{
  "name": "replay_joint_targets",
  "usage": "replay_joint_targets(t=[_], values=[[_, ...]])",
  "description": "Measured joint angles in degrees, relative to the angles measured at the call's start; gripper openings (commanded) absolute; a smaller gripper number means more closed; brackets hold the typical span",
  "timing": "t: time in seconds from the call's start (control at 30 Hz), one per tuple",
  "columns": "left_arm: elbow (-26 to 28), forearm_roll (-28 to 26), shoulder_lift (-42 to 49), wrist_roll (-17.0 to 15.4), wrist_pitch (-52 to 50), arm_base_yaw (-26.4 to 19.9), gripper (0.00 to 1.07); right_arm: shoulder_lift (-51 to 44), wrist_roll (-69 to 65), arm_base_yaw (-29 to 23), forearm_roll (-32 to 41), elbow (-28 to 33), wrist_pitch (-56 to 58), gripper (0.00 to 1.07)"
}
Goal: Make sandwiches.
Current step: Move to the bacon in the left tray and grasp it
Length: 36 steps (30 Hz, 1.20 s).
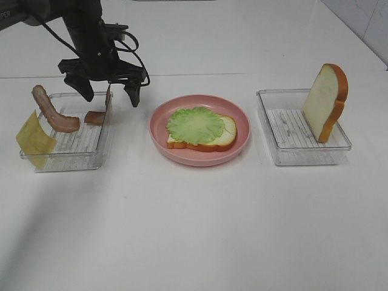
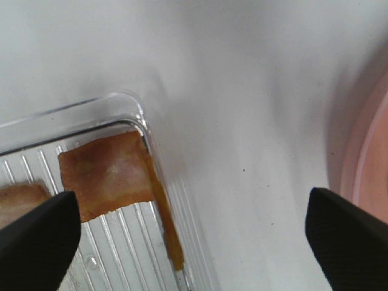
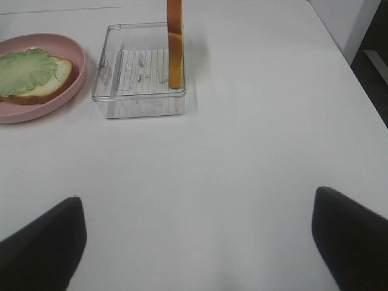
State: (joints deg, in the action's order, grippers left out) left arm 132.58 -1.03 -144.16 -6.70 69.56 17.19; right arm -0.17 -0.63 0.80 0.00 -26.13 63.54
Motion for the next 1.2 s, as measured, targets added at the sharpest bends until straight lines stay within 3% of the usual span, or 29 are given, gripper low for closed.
replay_joint_targets(t=[0.47, 0.97, 1.07, 1.1, 1.13, 1.2], values=[[0.1, 1.0, 0.0, -3.4, 0.1, -0.5, 0.61, 0.0, 0.0, 0.0, 0.0, 0.0, 0.0, 0.94], [0.1, 1.0, 0.0, -6.0, -1.1, -0.5, 0.60, 0.0, 0.0, 0.0, 0.0, 0.0, 0.0, 0.94], [0.1, 1.0, 0.0, -6.4, -1.4, -0.5, 0.46, 0.0, 0.0, 0.0, 0.0, 0.0, 0.0, 0.94], [0.1, 1.0, 0.0, -7.0, -1.6, -0.5, 0.33, 0.0, 0.0, 0.0, 0.0, 0.0, 0.0, 0.94], [0.1, 1.0, 0.0, -7.0, -1.6, -0.5, 0.33, 0.0, 0.0, 0.0, 0.0, 0.0, 0.0, 0.94], [0.1, 1.0, -0.1, -7.9, -2.1, -0.5, 0.12, 0.0, 0.0, 0.0, 0.0, 0.0, 0.0, 0.94]])
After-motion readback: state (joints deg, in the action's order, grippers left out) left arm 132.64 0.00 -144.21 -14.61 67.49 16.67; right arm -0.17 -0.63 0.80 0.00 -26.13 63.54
